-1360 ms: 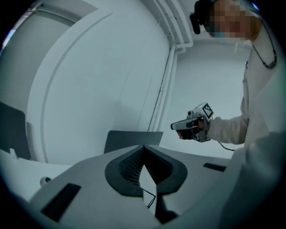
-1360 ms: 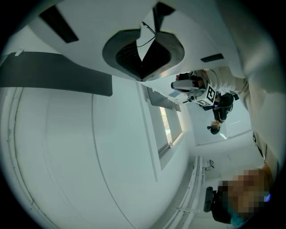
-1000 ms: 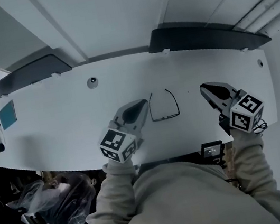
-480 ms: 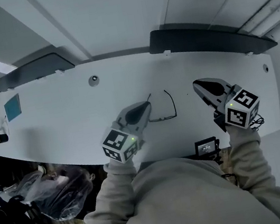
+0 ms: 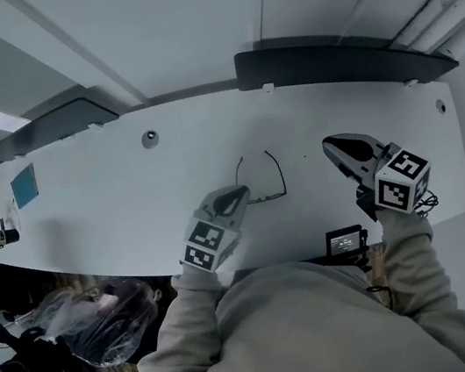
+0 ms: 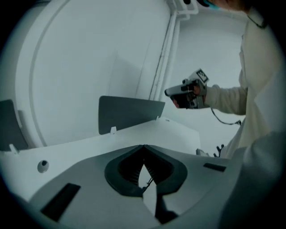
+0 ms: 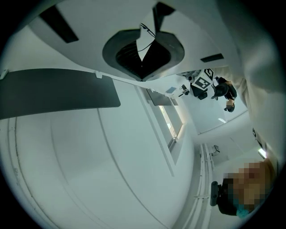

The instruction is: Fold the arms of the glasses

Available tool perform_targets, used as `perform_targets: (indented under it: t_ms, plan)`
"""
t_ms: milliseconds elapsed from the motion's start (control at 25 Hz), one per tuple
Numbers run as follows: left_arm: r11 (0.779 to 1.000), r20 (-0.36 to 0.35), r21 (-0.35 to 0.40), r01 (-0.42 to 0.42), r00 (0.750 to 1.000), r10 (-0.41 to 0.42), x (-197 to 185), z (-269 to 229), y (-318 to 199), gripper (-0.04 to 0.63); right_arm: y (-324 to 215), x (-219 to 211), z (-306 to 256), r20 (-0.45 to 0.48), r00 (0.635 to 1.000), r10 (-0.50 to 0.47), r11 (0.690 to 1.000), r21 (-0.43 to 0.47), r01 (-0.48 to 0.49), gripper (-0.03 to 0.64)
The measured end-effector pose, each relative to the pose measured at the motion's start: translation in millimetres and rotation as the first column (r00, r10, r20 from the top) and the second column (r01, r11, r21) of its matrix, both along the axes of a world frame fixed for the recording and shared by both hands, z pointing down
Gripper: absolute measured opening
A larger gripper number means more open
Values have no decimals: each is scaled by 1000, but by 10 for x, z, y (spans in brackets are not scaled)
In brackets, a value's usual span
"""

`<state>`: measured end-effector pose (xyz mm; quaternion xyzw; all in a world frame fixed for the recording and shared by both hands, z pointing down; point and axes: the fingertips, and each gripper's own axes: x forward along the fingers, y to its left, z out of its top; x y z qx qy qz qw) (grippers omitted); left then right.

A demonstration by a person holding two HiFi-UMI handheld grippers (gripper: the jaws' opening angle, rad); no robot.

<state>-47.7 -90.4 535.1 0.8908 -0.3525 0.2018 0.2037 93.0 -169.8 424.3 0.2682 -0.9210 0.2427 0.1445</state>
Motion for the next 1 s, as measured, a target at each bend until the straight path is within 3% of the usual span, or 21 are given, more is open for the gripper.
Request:
perform_targets:
  t_ms: [40, 120, 160, 200, 320, 360, 440, 480, 600, 680, 760, 800, 1000]
  plan:
    - [999, 47, -14, -34, 998, 35, 37, 104, 36, -2, -2, 15, 10, 3, 1000, 4, 1000, -4, -4, 18]
    - [992, 150, -49, -115, 981, 121, 127, 336, 125, 149, -7, 65, 29, 5, 1000, 16, 1000, -11, -16, 18]
    - [985, 219, -63, -163, 960, 173, 170, 474, 182, 167, -9, 100, 38, 5, 1000, 23, 1000, -13, -23, 18]
    - [973, 301, -77, -216, 926, 229, 204, 629, 248, 179, -9, 137, 46, 5, 1000, 29, 999, -15, -29, 18]
    - [926, 504, -156, -342, 779, 373, 249, 1119, 454, 184, 2, 232, 71, 2, 999, 47, 999, -19, -47, 18]
    - [916, 522, -190, -354, 753, 399, 267, 1251, 498, 184, 3, 251, 78, 0, 999, 52, 998, -20, -52, 18]
    - [903, 530, -241, -357, 730, 430, 344, 1407, 524, 183, 3, 285, 84, -4, 998, 64, 998, -19, -64, 18]
    - [896, 550, -255, -364, 707, 444, 385, 1471, 517, 183, 1, 306, 83, -7, 998, 70, 997, -19, -70, 18]
    - [866, 640, -292, -406, 590, 492, 485, 1689, 488, 183, -16, 366, 72, -14, 996, 87, 996, -16, -87, 18]
    - [839, 695, -328, -433, 491, 525, 509, 1839, 496, 173, -32, 400, 68, -18, 995, 97, 995, -11, -97, 18]
    - [821, 730, -358, -444, 415, 543, 525, 1928, 512, 102, -39, 436, 64, -20, 994, 106, 994, -9, -106, 18]
    - [819, 733, -372, -438, 402, 548, 536, 1944, 524, 75, -33, 454, 67, -19, 993, 112, 994, -12, -113, 18]
    - [825, 733, -376, -422, 408, 544, 566, 1971, 469, 61, -6, 496, 159, -15, 991, 134, 990, -36, -134, 18]
